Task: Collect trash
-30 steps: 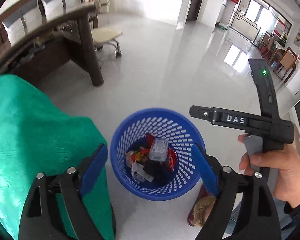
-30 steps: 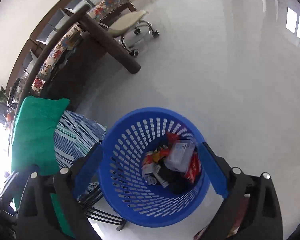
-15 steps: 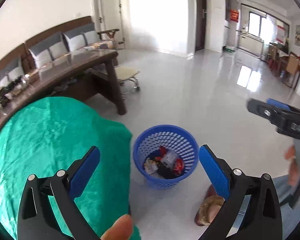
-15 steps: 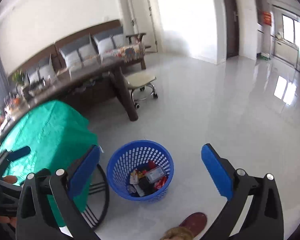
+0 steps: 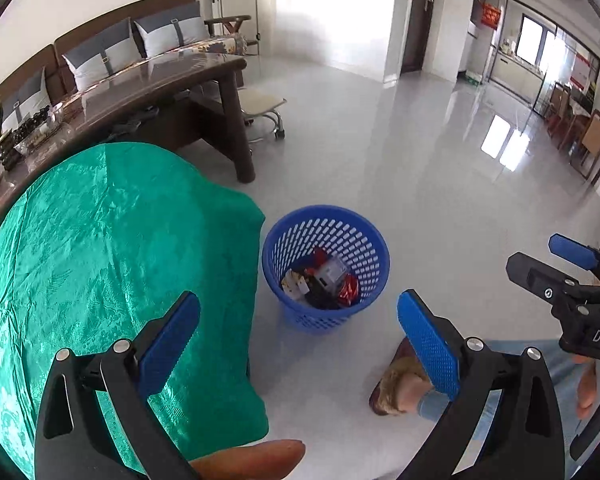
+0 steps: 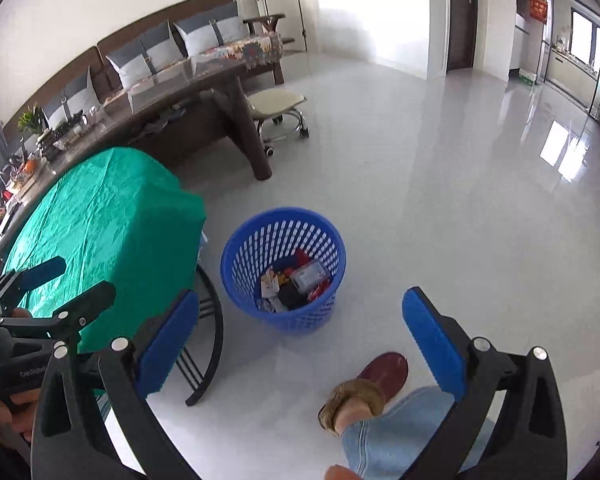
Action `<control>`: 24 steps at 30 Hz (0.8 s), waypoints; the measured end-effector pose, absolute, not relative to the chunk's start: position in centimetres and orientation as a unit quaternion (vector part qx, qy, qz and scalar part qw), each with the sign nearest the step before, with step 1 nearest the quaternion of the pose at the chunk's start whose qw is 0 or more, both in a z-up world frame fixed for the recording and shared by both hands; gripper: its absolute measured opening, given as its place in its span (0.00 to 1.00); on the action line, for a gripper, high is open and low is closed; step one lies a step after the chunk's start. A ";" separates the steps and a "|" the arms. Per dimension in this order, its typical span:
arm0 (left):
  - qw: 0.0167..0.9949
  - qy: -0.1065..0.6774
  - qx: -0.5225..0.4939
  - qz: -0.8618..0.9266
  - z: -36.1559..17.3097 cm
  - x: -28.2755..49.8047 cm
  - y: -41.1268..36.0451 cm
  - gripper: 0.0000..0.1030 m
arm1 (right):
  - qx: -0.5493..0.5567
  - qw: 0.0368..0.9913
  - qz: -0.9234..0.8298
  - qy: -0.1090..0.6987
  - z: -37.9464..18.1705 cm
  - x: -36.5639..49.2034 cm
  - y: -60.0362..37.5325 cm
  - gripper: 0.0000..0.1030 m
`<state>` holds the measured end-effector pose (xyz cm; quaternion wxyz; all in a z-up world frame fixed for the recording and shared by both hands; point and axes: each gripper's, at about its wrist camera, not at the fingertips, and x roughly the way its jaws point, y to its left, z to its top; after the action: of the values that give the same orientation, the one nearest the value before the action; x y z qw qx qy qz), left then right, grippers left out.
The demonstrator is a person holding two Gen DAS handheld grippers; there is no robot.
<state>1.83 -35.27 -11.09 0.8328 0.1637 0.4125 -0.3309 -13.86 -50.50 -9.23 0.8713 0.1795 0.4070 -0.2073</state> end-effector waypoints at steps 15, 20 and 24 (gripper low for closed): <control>0.830 0.422 0.180 -0.315 -11.5 1.9 -35.3 0.95 | 0.169 0.850 -0.208 0.454 -10.6 -13.7 -48.4 0.95; 0.828 0.425 0.182 -0.316 -11.6 1.9 -35.5 0.95 | 0.170 0.849 -0.208 0.454 -10.5 -13.5 -48.4 0.95; 0.827 0.428 0.181 -0.315 -11.8 2.2 -35.5 0.95 | 0.170 0.849 -0.207 0.455 -10.4 -13.4 -48.3 0.95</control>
<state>2.18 -35.54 -11.77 0.8273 0.1815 0.4285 -0.3148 -13.44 -48.34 -10.39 0.8491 0.1697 0.4553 -0.2074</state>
